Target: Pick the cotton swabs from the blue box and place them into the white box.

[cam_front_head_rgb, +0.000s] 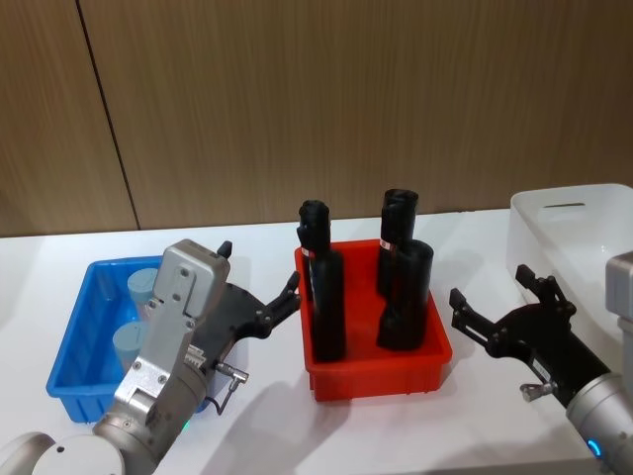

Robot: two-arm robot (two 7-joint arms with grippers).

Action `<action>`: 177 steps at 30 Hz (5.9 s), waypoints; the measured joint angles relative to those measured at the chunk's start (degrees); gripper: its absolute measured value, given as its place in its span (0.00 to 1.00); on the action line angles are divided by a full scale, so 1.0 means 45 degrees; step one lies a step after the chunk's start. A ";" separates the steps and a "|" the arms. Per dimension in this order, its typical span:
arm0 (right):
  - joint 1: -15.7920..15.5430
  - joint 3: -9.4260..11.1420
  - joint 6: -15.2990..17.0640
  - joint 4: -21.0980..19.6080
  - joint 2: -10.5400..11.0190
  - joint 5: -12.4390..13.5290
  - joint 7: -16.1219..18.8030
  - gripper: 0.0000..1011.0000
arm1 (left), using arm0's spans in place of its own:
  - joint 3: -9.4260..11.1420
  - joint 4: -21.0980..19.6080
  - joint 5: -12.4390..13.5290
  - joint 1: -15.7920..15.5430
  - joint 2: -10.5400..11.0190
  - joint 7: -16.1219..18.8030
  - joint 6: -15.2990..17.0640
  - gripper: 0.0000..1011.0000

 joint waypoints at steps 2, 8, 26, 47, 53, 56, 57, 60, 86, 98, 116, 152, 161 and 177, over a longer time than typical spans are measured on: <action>0.0000 0.0000 0.0000 0.0000 0.0000 0.0000 0.0000 0.99 | 0.0000 0.0001 0.0000 0.0000 0.0000 0.0001 0.0000 0.99; 0.0000 0.0000 0.0000 0.0000 0.0000 0.0000 0.0000 0.99 | 0.0000 0.0000 0.0000 0.0000 0.0000 0.0000 0.0000 0.99; 0.0000 0.0001 0.0000 0.0000 0.0000 0.0000 0.0000 0.99 | 0.0000 0.0000 0.0000 0.0000 0.0000 0.0000 0.0000 0.99; -0.0001 0.0001 0.0000 0.0000 0.0000 0.0000 0.0000 0.99 | 0.0000 0.0001 0.0000 0.0001 0.0000 0.0000 0.0000 0.99; 0.0000 0.0000 0.0000 0.0000 0.0000 0.0000 0.0000 0.99 | -0.0001 -0.0009 0.0001 -0.0001 -0.0008 0.0001 0.0033 0.99; -0.0001 0.0000 0.0000 0.0000 0.0000 0.0000 0.0000 0.99 | -0.0003 -0.0074 0.0021 -0.0010 -0.0038 0.0092 0.0244 0.99; 0.0000 0.0001 0.0000 0.0000 0.0000 0.0000 0.0000 0.99 | -0.0004 -0.0104 0.0027 -0.0013 -0.0052 0.0130 0.0315 0.99; 0.0000 0.0001 0.0000 0.0000 0.0000 0.0000 0.0000 0.99 | -0.0008 -0.0204 0.0034 -0.0028 -0.0109 0.0345 0.0747 0.99; 0.0000 0.0001 0.0000 0.0000 0.0000 0.0000 0.0000 0.99 | -0.0834 -0.0120 -0.2056 0.0105 -0.0400 0.3153 0.4025 0.99; -0.0001 0.0000 0.0000 0.0000 0.0000 0.0000 0.0000 0.99 | -0.1428 0.0712 -0.3146 0.0257 -0.0140 0.3444 0.4097 0.99; 0.0000 0.0001 0.0000 0.0000 -0.0001 0.0000 0.0000 0.99 | -0.1886 0.2186 -0.3162 -0.0186 -0.0098 0.2638 0.3725 0.99; 0.0000 0.0000 0.0000 0.0000 -0.0001 0.0000 0.0000 0.99 | -0.2009 0.4879 -0.1990 -0.1514 -0.0698 0.1079 0.3235 0.95; 0.0000 0.0000 0.0000 0.0000 0.0000 0.0000 0.0000 0.99 | -0.2045 0.5345 -0.2042 -0.1708 -0.0840 0.0932 0.2991 0.72; 0.0000 0.0001 0.0000 0.0000 -0.0001 0.0000 -0.0001 0.99 | -0.2174 0.4345 -0.1953 -0.1598 -0.0771 0.0657 0.2567 0.66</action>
